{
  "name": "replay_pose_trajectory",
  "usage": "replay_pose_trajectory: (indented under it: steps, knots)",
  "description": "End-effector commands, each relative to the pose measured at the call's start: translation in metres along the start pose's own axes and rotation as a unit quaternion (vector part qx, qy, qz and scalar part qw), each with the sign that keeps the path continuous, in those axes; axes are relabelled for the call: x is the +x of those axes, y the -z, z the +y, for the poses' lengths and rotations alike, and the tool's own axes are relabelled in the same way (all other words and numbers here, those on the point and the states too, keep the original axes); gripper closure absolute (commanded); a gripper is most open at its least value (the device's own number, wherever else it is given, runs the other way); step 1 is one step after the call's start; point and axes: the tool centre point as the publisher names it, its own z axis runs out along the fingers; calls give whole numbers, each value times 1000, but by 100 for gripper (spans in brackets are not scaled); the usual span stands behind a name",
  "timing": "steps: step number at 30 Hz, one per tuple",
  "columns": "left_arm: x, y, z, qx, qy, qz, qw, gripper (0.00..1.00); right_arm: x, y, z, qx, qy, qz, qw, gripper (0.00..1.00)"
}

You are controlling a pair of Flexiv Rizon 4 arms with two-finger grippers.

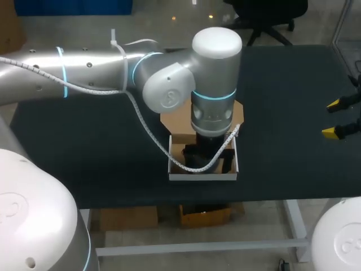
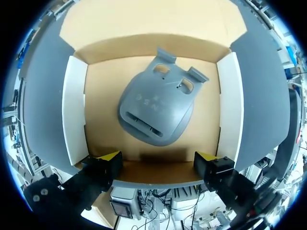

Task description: Assemble the packaging by folding the flat box into shape, placing the metal phone stand inside, and closing the box properly

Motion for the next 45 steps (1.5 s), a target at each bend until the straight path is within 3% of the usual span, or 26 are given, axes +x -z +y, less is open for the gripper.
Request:
replay_pose_trajectory:
  steps: [1,16,22,30,37,45]
  knots:
    - [0,5,-2,13,3,1,1000,0,0,2,0,-1,0,2,1000,0]
    - [-11,52,-5,71,-70,13,995,0,0,2,0,-1,0,2,1000,0]
    - [-28,70,-14,94,-117,38,988,0,0,2,0,-1,0,2,1000,0]
    - [-55,86,-32,108,-144,60,982,0,0,2,0,-1,0,2,1000,0]
    - [-71,98,-41,131,-196,80,968,0,0,2,0,-1,0,2,1000,0]
    - [-92,103,-60,145,-217,101,960,0,0,2,0,-1,0,2,1000,0]
